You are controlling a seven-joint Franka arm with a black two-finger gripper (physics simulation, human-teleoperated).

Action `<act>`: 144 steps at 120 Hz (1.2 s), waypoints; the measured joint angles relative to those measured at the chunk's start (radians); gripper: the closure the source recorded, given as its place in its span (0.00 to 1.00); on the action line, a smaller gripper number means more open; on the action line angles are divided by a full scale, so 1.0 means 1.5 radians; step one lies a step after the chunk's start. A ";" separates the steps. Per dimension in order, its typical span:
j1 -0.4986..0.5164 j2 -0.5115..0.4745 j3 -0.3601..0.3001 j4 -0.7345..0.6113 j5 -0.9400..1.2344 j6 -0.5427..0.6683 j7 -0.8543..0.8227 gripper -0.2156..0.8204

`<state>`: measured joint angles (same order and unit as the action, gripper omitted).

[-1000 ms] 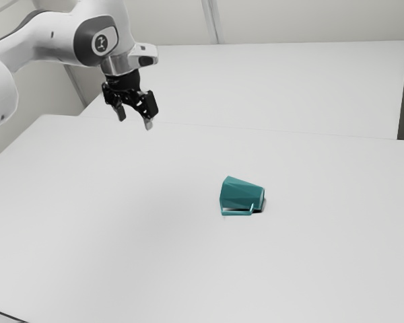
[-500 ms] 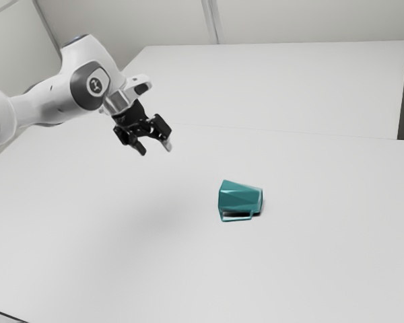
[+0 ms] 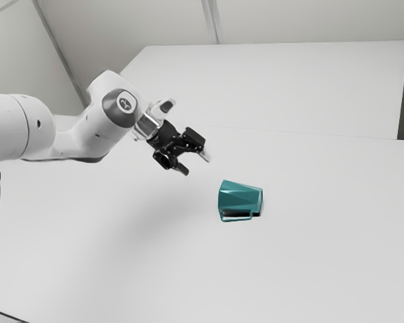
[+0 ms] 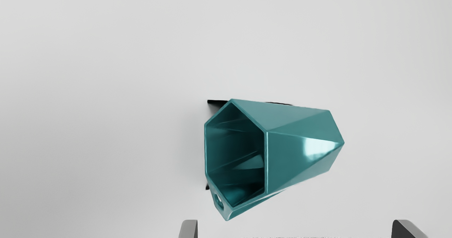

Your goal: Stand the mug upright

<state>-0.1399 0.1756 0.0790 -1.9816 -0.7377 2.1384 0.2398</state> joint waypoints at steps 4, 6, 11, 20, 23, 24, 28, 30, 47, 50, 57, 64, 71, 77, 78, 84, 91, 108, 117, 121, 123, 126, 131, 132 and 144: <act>0.000 0.006 -0.003 -0.002 -0.002 0.002 0.010 0.21; 0.001 0.008 -0.005 -0.002 -0.003 0.002 0.014 0.21; 0.001 0.015 -0.011 -0.003 -0.005 0.005 0.026 0.21; 0.001 0.030 -0.023 -0.002 -0.014 0.011 0.045 0.21; 0.001 0.034 -0.026 -0.001 -0.021 0.013 0.051 0.21; 0.001 0.036 -0.027 -0.001 -0.023 0.014 0.053 0.21; 0.001 0.041 -0.031 -0.001 -0.031 0.017 0.062 0.21; 0.001 0.043 -0.032 -0.001 -0.034 0.018 0.066 0.21; 0.001 0.061 -0.035 0.003 -0.051 0.030 0.102 0.21; 0.001 0.065 -0.035 0.003 -0.053 0.031 0.108 0.21; 0.001 0.075 -0.035 0.005 -0.056 0.036 0.121 0.21; 0.001 0.087 -0.036 0.013 -0.058 0.040 0.133 0.21; 0.001 0.096 -0.041 0.021 -0.060 0.043 0.145 0.21; 0.001 0.099 -0.044 0.023 -0.065 0.046 0.153 0.21; 0.002 0.100 -0.045 0.024 -0.066 0.046 0.155 0.21; 0.001 0.101 -0.053 0.025 -0.073 0.050 0.163 0.21; 0.000 0.105 -0.060 0.027 -0.081 0.055 0.171 0.22; 0.000 0.130 -0.069 0.050 -0.090 0.063 0.188 0.22; -0.001 0.137 -0.074 0.059 -0.099 0.066 0.196 0.22; -0.001 0.140 -0.077 0.060 -0.103 0.067 0.199 0.22; -0.002 0.141 -0.077 0.061 -0.105 0.068 0.201 0.22; -0.002 0.143 -0.078 0.062 -0.108 0.068 0.203 0.22; -0.004 0.147 -0.079 0.064 -0.112 0.069 0.206 0.22; -0.004 0.148 -0.079 0.065 -0.113 0.069 0.207 0.22; -0.008 0.157 -0.080 0.074 -0.123 0.071 0.213 0.23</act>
<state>-0.1512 0.4112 -0.0408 -1.8700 -0.9227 2.2444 0.5600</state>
